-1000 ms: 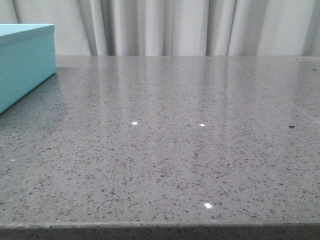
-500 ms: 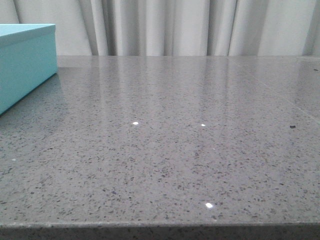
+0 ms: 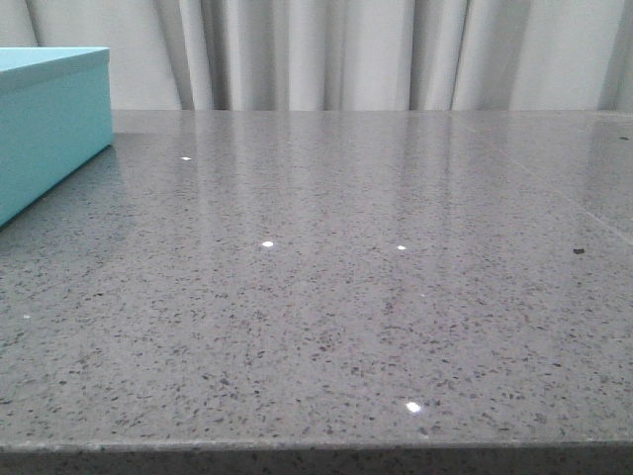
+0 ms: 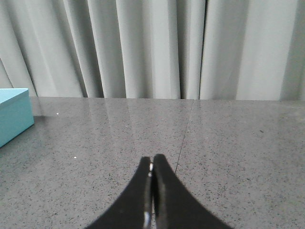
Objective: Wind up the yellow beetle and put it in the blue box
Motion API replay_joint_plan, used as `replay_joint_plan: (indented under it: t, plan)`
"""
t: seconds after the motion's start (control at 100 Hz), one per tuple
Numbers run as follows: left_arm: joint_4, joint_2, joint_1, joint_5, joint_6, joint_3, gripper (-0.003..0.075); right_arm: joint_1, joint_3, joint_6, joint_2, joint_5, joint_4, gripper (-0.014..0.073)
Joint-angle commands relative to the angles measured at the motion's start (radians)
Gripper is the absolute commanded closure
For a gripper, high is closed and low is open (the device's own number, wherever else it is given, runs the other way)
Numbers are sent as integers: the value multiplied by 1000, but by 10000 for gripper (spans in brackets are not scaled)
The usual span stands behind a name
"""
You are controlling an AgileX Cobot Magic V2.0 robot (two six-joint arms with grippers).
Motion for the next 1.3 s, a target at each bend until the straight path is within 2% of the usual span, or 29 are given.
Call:
replay_joint_plan:
  t: [0.0, 0.42, 0.64, 0.73, 0.88, 0.99, 1.15, 1.29]
  plan:
    - [-9, -33, -6, -72, -10, 21, 739, 0, -26, -6, 12, -76, -23, 661]
    - [-9, -33, -6, -72, -10, 21, 739, 0, -12, -6, 11, -87, -55, 661]
    - [-9, -33, -6, -72, -10, 21, 739, -17, 76, -7, 11, -173, -32, 661]
    - [-9, -33, -6, -72, -10, 21, 739, -63, 135, -81, 11, -271, 38, 661]
    - [-9, -33, -6, -72, -10, 21, 739, -187, 248, -296, 11, -522, 214, 661]
    - [-9, -33, -6, -72, -10, 21, 739, -266, 329, -320, 10, -661, 258, 661]
    - [-9, -33, -6, -72, -10, 21, 739, -379, 406, -314, -21, -658, 258, 661]
    - [-9, -33, -6, -72, -10, 21, 738, -443, 439, -284, -54, -572, 258, 661]
